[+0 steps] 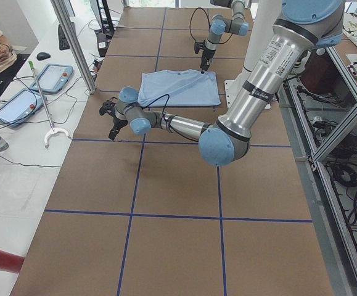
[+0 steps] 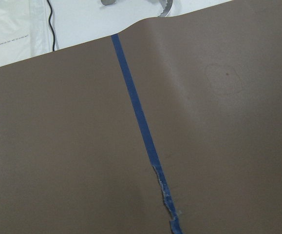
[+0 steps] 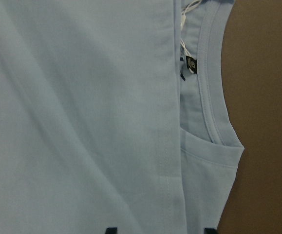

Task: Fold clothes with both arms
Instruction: 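Lower the left gripper to the near shirt corner while the right holds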

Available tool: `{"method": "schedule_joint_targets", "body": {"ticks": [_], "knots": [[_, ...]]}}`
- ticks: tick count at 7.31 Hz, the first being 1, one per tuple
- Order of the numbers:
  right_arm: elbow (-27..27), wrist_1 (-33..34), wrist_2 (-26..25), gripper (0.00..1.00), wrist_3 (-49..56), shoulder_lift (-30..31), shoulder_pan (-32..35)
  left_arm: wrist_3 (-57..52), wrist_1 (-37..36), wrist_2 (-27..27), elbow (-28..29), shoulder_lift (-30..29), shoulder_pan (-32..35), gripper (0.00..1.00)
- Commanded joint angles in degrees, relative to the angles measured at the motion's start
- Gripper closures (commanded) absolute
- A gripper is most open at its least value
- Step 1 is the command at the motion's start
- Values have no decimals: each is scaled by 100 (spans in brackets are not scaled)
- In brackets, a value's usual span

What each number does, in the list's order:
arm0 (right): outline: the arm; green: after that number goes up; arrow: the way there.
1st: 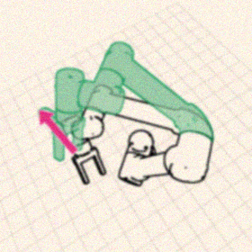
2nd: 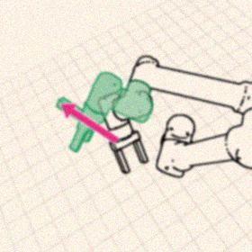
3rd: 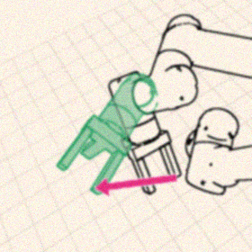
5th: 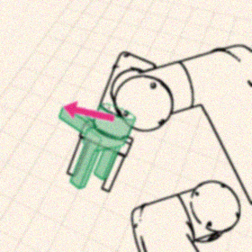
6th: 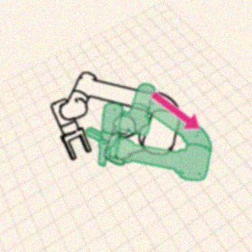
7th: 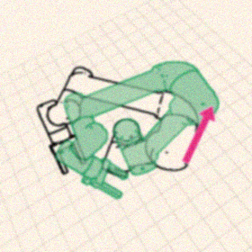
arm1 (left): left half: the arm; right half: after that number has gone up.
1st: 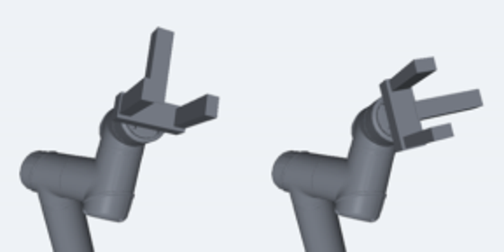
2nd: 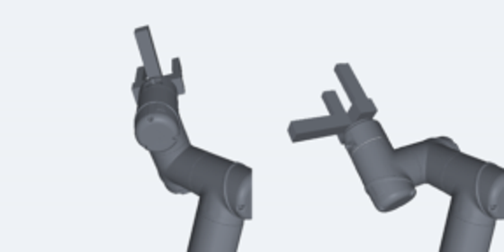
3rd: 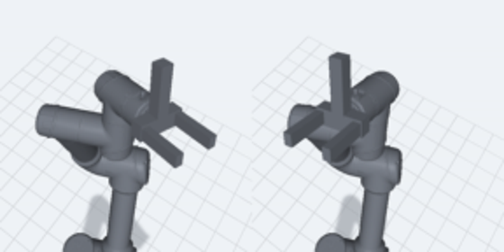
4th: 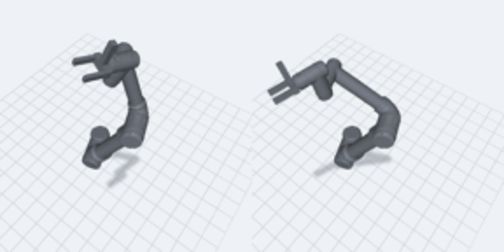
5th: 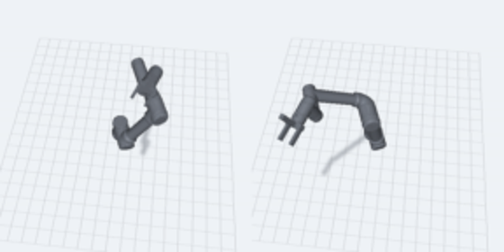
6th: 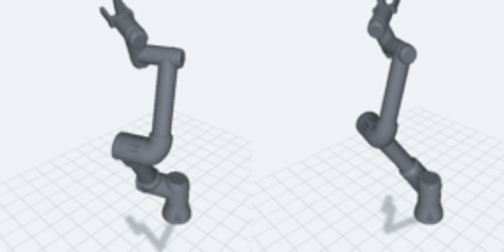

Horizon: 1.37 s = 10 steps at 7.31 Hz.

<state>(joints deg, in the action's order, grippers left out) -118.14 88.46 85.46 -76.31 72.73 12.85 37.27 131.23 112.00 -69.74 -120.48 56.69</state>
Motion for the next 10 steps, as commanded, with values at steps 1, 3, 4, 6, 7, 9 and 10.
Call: {"method": "schedule_joint_targets", "body": {"ticks": [1, 3, 4, 6, 7, 9, 10], "knots": [[-42, -1070, 217, 0, -442, 230, 296, 969, 33, 182, -772, 400, -235, 0], [-24, -2319, 182, 0, -1286, 845, 297, 2313, 34, 156, -2238, 1268, -1120, 0], [-7, -2847, 103, 0, -1507, 1101, 288, 3051, 25, 42, -2898, 1621, -1638, 0], [11, -2931, -20, 0, -1738, 1182, 288, 4300, 25, -946, -4113, 2298, -2963, 0], [19, -2923, -108, 0, -1747, 1174, 288, 4993, 25, -1526, -4265, 2336, -3615, 0], [28, -2923, -187, 0, -1747, 1182, 279, 6165, 25, -2757, -4267, 2257, -4750, 2], [28, -2923, -188, 0, -1747, 1182, 279, 6613, 8, -3111, -4206, 2083, -5033, 21]]}}
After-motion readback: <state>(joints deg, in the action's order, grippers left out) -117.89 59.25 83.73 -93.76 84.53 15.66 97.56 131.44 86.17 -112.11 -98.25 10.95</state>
